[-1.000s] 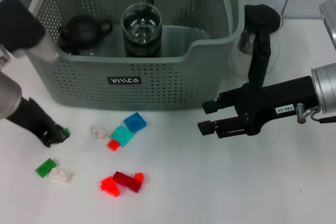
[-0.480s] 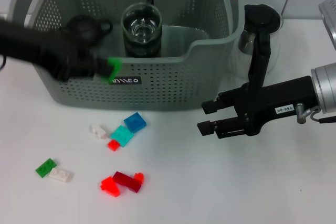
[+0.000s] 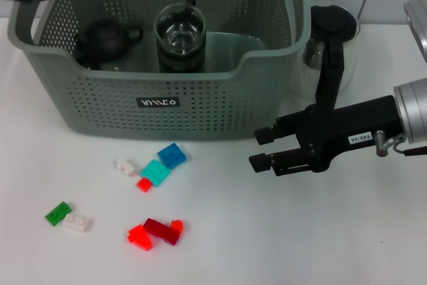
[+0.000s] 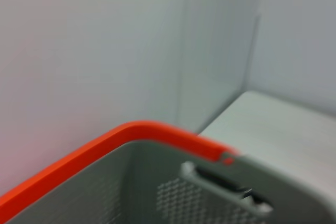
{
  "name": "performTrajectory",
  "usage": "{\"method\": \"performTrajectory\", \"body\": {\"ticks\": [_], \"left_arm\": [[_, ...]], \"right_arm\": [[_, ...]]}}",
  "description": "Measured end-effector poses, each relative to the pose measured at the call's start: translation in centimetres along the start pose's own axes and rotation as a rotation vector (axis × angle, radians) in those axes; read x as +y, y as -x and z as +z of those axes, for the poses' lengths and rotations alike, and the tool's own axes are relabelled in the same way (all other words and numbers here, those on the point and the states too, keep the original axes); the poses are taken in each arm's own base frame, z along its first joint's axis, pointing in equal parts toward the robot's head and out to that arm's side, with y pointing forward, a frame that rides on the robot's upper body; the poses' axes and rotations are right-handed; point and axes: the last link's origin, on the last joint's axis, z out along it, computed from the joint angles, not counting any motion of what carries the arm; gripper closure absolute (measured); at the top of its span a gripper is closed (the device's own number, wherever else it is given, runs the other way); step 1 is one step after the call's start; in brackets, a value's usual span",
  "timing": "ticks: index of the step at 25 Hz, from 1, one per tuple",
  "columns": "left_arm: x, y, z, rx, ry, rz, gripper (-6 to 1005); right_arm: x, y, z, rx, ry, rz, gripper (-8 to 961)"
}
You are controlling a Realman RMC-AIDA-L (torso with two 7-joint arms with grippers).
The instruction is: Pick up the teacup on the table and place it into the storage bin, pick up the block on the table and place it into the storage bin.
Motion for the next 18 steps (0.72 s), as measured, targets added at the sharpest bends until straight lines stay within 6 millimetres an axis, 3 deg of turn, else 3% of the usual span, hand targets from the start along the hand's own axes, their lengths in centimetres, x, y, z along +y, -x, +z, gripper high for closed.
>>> {"method": "performTrajectory", "body": {"ticks": [7,18], "left_arm": [[-1.7,0.7,5.6,-0.135,-0.14,0.057,896],[-1.3,2.2,10.5,-0.274,-0.2,0.15,897]], "right_arm": [[-0.1,0.1,0.0,-0.002,-0.007,-0.003,344],[-0.2,0.2,0.0,-0.002,-0.01,-0.007,344]]}}
